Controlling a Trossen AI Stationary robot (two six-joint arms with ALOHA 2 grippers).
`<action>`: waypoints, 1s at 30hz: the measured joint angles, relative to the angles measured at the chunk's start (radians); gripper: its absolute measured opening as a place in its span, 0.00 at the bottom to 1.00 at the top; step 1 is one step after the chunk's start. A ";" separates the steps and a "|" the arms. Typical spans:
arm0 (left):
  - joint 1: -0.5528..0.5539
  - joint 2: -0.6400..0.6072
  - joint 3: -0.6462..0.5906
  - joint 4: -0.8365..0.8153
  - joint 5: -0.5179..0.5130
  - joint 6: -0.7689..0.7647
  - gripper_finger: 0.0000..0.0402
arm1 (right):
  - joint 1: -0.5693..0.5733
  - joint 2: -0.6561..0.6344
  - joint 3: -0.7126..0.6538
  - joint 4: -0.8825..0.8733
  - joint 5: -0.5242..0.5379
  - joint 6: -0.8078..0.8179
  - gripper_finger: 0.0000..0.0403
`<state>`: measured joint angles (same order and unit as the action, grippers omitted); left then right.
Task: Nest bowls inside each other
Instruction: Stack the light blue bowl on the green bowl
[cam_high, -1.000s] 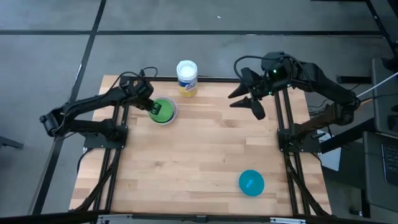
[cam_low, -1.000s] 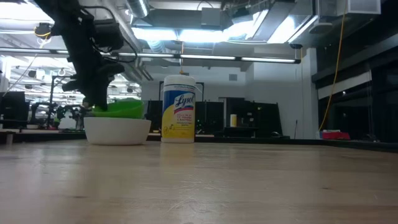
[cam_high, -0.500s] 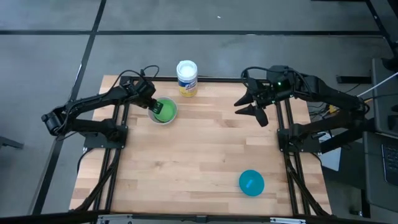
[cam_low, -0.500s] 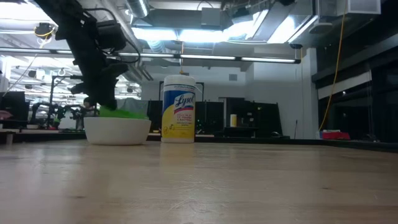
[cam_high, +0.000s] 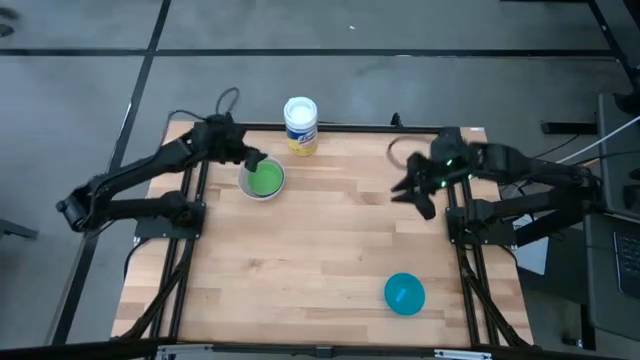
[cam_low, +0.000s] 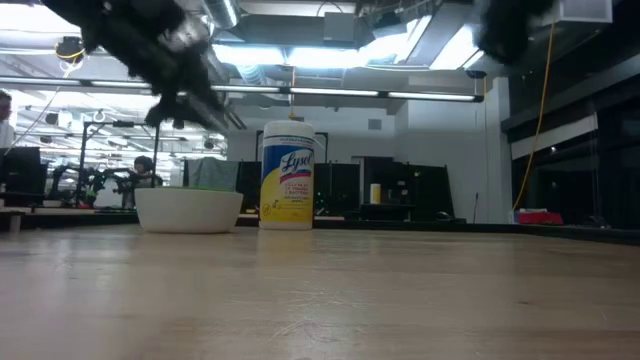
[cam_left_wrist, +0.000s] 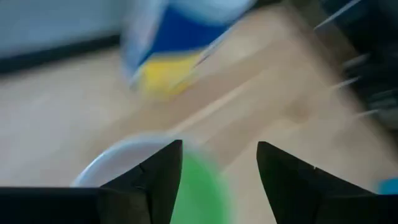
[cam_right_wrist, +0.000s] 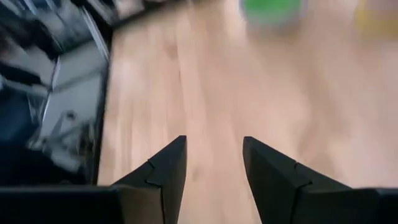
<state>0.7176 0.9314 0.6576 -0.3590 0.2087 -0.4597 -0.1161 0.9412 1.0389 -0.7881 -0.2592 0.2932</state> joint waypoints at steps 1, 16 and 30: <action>-0.007 -0.034 0.000 0.036 0.025 -0.015 0.51 | 0.018 -0.008 -0.046 -0.007 0.000 0.029 0.40; -0.634 -0.147 0.198 0.016 -0.344 0.001 0.36 | 0.552 -0.024 -0.374 0.048 -0.027 0.559 0.40; -0.788 0.095 0.409 -0.007 -0.519 0.142 0.36 | 0.764 0.162 -0.491 0.317 0.001 0.815 0.41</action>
<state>-0.0704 1.0266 1.0669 -0.3663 -0.3106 -0.3180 0.6482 1.1034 0.5481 -0.4711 -0.2580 1.1083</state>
